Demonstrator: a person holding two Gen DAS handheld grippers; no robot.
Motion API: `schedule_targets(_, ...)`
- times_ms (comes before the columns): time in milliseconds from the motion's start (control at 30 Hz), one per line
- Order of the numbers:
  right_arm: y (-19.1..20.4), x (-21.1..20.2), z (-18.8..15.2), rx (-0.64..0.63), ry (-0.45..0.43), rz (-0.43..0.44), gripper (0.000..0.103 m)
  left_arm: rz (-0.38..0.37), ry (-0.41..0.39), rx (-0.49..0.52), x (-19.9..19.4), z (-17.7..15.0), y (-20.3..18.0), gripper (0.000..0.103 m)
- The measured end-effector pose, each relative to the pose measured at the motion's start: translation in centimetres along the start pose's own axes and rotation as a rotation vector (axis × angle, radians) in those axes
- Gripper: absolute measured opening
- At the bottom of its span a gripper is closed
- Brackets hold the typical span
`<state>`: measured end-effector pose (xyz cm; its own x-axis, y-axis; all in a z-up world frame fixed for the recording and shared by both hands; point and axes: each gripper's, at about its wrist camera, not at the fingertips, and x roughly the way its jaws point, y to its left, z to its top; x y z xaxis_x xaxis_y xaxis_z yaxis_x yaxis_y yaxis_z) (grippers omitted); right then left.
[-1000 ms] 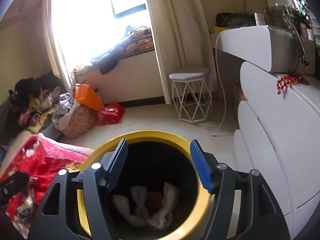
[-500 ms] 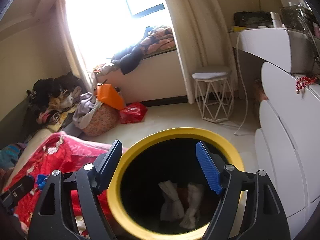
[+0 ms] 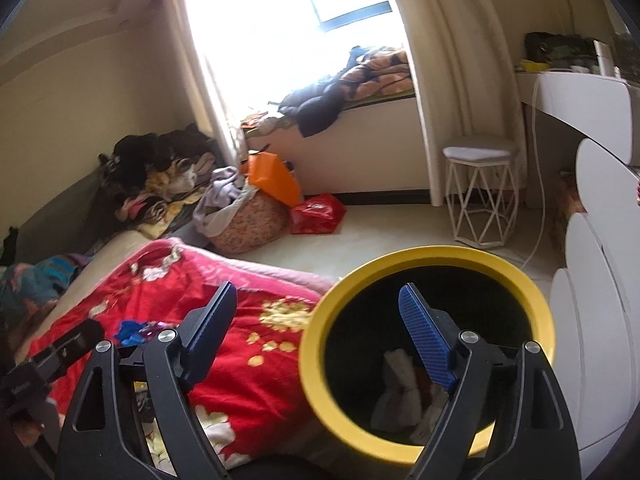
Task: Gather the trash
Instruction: 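Move both tools back to the remaining trash on the bedspread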
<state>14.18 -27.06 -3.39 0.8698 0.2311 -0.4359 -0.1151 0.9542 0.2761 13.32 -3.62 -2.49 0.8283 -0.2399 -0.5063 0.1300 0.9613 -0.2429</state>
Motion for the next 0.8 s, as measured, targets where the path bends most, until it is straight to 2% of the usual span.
schedule_targets(333, 4.8, 0.3, -0.7, -0.091, 0.041, 0.093, 0.081, 0.052, -0.038, -0.049, -2.2, 0.4, 3.2, 0.092)
schedule_targets(800, 11.9, 1.6, -3.0, -0.212, 0.142, 0.233, 0.081, 0.169, -0.080, -0.171, -5.4, 0.4, 10.4, 0.092)
